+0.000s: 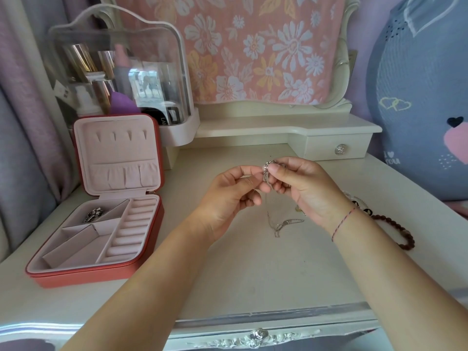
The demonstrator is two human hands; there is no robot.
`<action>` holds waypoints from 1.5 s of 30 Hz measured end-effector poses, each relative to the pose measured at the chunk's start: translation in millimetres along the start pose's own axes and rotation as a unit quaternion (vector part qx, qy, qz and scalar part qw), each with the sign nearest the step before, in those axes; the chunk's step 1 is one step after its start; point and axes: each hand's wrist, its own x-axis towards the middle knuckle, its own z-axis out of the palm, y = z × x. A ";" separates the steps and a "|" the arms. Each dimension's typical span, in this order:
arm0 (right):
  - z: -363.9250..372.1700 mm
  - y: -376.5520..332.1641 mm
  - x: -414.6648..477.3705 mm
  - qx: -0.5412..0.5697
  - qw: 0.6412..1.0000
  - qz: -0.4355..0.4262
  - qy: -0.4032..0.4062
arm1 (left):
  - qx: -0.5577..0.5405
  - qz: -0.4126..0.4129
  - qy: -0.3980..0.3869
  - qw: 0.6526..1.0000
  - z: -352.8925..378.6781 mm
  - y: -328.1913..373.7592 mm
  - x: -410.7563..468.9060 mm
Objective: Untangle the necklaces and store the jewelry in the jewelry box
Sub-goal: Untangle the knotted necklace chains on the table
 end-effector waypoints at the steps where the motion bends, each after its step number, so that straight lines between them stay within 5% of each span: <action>1: 0.0 0.2 0.1 -0.002 1.000 0.000 0.002 | 0.006 0.000 0.000 1.000 0.3 -0.2 -0.1; 17: 0.4 0.1 0.2 -0.016 1.000 -0.002 0.006 | 0.047 0.008 0.064 0.997 5.6 1.3 0.1; 24: 2.8 1.5 -0.2 -0.053 0.998 -0.024 0.013 | 0.232 0.083 0.093 0.965 11.3 -6.1 -1.6; 45: 0.4 1.8 -1.5 -0.133 0.990 -0.015 0.055 | 0.120 0.033 0.112 0.986 3.7 -2.1 0.9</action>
